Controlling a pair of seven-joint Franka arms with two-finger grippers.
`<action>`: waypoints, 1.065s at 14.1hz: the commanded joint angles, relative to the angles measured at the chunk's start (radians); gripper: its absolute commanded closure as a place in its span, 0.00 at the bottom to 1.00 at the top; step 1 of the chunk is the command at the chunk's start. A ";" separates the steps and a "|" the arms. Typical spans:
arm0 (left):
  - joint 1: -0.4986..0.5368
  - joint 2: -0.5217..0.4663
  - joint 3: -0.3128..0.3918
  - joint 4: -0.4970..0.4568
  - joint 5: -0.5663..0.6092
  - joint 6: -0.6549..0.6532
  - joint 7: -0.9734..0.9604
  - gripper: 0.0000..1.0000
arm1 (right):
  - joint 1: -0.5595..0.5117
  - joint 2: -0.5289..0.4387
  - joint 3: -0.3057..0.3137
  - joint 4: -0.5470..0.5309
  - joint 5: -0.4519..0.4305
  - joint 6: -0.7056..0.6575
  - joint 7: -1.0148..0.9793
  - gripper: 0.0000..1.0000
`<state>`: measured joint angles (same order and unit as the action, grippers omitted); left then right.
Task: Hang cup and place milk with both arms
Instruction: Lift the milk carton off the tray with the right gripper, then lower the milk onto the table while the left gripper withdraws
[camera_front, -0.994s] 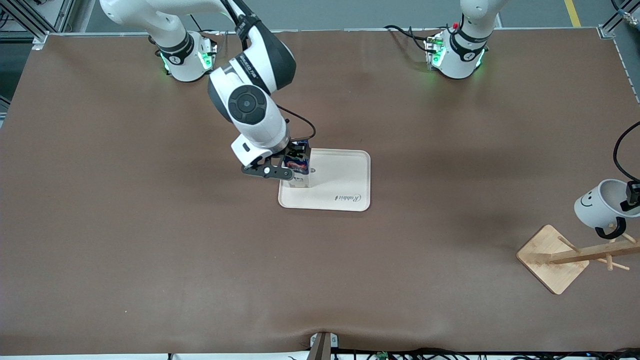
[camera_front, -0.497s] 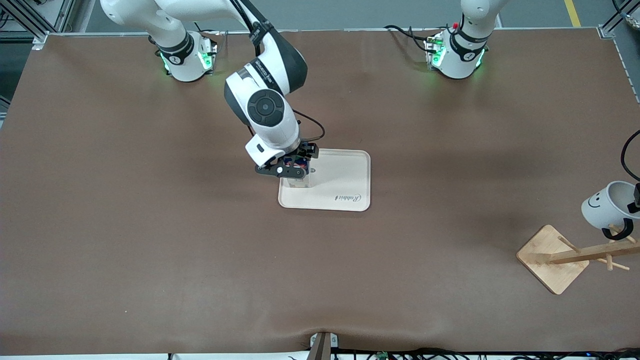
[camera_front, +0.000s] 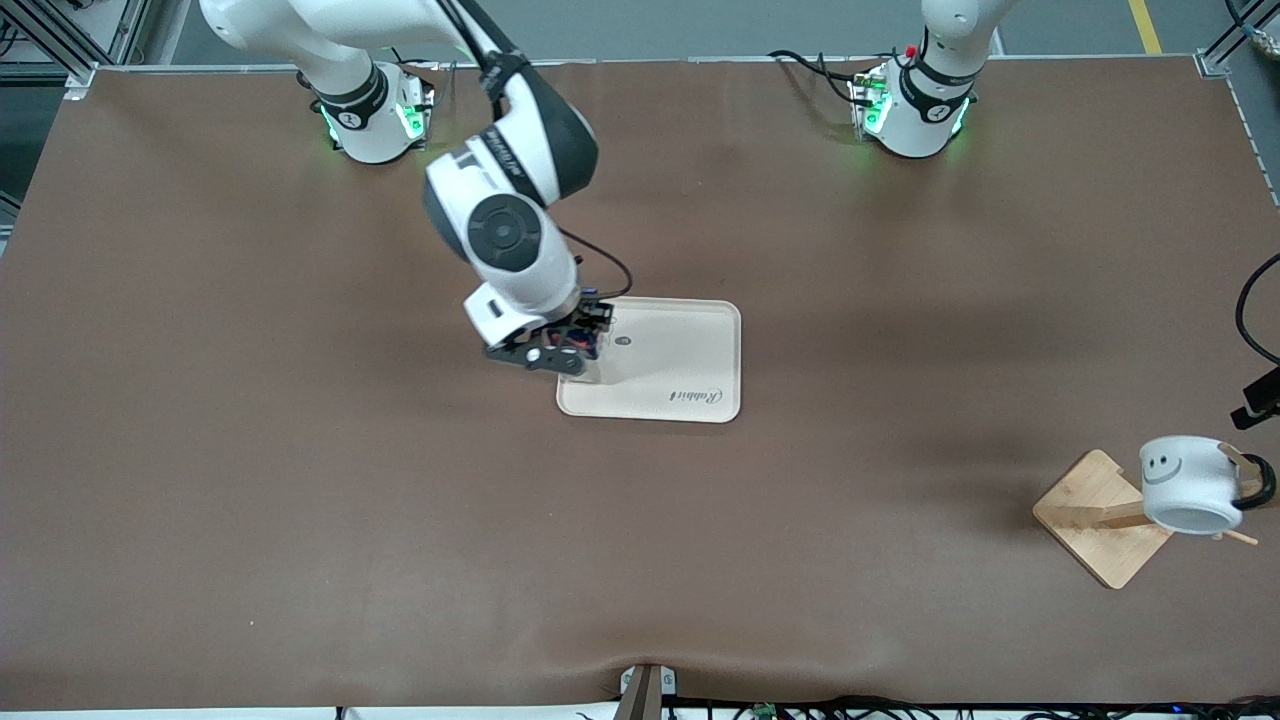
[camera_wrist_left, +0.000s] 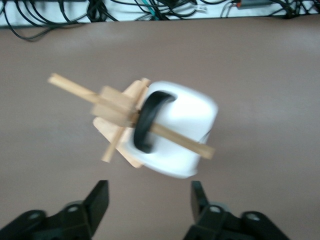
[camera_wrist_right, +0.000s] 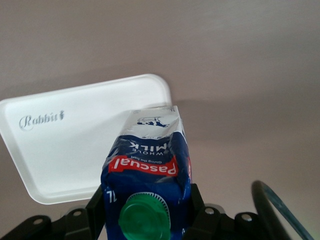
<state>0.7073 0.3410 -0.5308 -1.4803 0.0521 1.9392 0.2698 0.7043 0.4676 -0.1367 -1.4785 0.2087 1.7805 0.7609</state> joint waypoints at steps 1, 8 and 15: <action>0.007 -0.077 -0.026 -0.008 -0.015 -0.093 -0.075 0.00 | -0.145 -0.009 0.019 0.127 0.020 -0.197 -0.027 1.00; 0.006 -0.214 -0.130 -0.015 -0.008 -0.310 -0.349 0.00 | -0.472 -0.072 -0.014 0.112 -0.127 -0.349 -0.386 1.00; 0.008 -0.227 -0.189 0.000 -0.004 -0.345 -0.313 0.00 | -0.721 -0.081 -0.014 -0.139 -0.150 -0.153 -0.635 1.00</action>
<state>0.7033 0.1251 -0.7145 -1.4781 0.0520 1.6043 -0.1011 0.0201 0.4168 -0.1697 -1.5257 0.0751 1.5672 0.1668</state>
